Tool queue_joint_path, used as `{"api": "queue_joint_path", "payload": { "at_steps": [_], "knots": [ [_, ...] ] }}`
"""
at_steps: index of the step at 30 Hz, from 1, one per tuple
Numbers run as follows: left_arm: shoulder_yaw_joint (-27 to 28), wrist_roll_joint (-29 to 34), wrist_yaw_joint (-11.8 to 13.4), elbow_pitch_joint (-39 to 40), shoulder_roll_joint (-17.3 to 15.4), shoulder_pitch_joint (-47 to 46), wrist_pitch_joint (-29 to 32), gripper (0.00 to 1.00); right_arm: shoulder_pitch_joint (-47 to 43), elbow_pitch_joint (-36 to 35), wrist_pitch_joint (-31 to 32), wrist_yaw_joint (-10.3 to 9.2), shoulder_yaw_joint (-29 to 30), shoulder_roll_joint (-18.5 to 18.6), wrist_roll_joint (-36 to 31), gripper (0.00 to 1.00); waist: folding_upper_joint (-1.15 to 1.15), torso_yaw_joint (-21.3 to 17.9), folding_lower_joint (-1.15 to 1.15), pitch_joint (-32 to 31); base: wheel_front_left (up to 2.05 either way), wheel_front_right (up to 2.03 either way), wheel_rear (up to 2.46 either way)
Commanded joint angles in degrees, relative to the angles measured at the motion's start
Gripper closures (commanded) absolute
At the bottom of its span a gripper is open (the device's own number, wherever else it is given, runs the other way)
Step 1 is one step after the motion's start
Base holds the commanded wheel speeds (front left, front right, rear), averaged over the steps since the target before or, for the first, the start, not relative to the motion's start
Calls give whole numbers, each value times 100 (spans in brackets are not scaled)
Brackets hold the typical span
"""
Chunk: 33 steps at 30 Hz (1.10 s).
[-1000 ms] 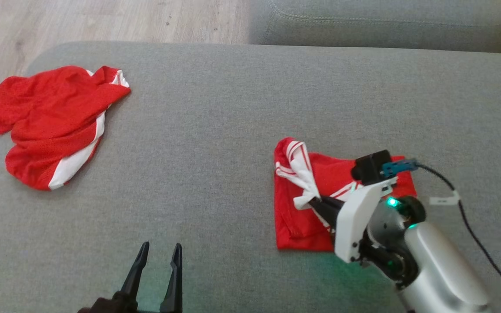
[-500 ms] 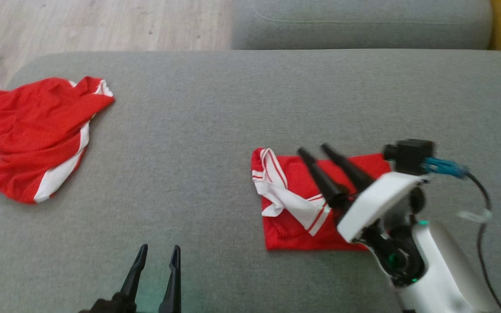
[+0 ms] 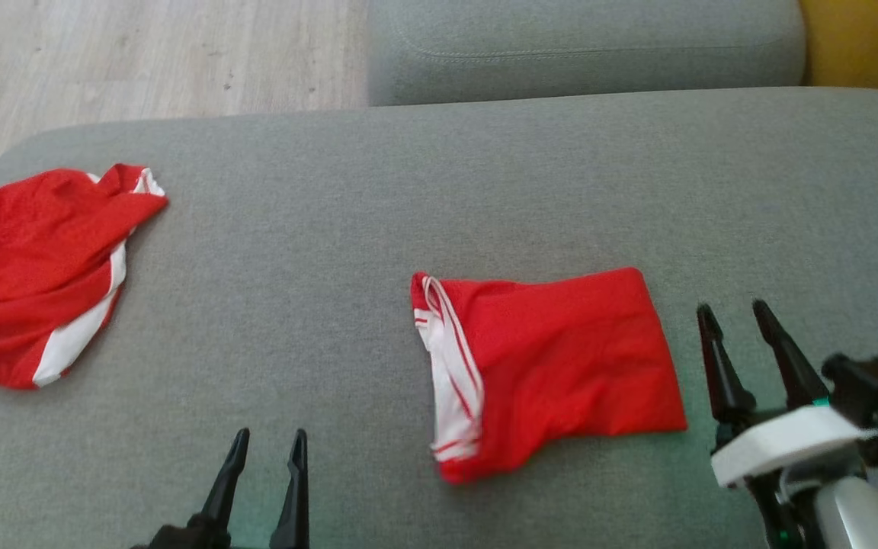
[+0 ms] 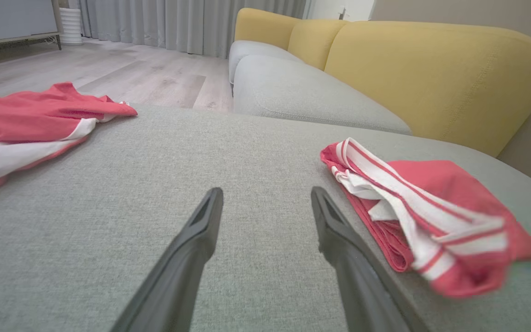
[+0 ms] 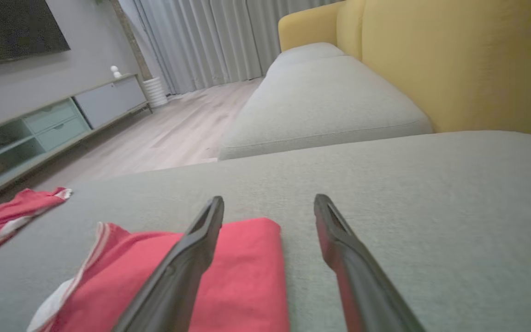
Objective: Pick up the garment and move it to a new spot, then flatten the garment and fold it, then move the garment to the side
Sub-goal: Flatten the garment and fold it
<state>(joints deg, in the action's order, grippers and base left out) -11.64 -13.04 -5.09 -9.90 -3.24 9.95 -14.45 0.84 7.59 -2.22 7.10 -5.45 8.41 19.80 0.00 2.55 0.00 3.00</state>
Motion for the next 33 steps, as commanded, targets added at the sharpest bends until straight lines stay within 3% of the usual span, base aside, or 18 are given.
{"api": "queue_joint_path", "payload": {
  "at_steps": [1, 12, 13, 14, 15, 27, 33],
  "knots": [
    [222, 27, 5, 201, 36, -69, -55, 0, 91, -69, -206, 39, -41, 86, -162, 0, 0, -25, 0, -9, 0, 0, 0],
    [393, 87, 9, 305, 36, -99, -55, 0, 211, 889, -946, 39, -165, 26, -704, 0, 0, 56, 0, 22, 0, 0, 0],
    [398, 93, 3, 308, 36, -103, -55, 0, 270, 981, -983, 39, -261, -5, -742, 42, 0, 73, 0, 32, 0, 0, 0],
    [402, 99, -2, 315, 36, -112, -55, 0, 345, 1069, -1009, 39, -381, -42, -779, 76, 0, 91, 0, 58, 0, 0, 0],
    [407, 103, -6, 324, 36, -127, -55, 0, 436, 1160, -1031, 39, -510, -79, -820, 100, 0, 106, 0, 90, 0, 0, 0],
    [279, 98, -76, 280, 36, -500, -55, 0, 1870, 2843, -1150, 39, -2000, -519, -1051, 100, 0, 461, 0, 584, 0, 0, 0],
    [272, 89, -79, 280, 36, -540, -55, 0, 2045, 3189, -1211, 39, -2573, -549, -785, 100, 0, 612, 0, 628, 0, 0, 0]
  ]
}}
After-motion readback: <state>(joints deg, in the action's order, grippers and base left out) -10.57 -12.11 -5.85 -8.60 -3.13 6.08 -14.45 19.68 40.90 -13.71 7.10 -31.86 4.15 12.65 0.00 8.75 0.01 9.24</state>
